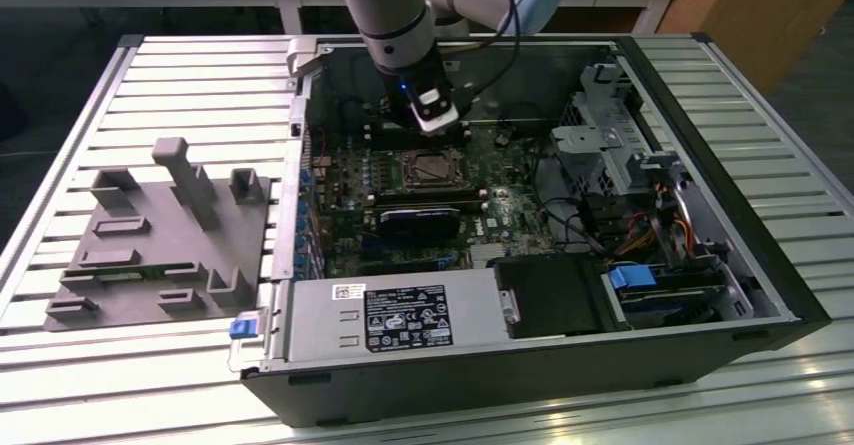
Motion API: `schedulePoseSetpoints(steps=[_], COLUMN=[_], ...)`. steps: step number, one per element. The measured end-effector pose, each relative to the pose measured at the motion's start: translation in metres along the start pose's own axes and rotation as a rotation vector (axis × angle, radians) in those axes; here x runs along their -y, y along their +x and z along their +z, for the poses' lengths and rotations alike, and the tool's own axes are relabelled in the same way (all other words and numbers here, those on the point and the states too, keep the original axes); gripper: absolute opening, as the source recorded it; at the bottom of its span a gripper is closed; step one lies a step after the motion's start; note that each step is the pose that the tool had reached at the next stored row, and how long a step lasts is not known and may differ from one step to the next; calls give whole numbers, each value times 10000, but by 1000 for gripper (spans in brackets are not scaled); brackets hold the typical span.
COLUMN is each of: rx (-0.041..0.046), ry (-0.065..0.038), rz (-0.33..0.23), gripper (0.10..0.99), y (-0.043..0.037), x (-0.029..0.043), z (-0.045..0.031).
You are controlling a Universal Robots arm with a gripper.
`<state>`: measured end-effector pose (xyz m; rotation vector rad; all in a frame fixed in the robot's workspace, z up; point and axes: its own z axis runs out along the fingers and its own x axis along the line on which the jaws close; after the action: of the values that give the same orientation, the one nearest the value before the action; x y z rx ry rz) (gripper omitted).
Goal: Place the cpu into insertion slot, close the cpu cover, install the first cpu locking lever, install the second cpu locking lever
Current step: 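Install the first cpu locking lever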
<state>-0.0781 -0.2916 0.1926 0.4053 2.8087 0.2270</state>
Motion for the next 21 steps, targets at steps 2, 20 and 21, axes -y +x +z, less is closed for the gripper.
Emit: schedulePoseSetpoints(steps=[2,20,21], rx=[19,44,42], ry=[35,58,49], rz=[49,208,213], gripper=[102,102,102], y=[3,13,13], x=[0,3,3], z=[10,40,40])
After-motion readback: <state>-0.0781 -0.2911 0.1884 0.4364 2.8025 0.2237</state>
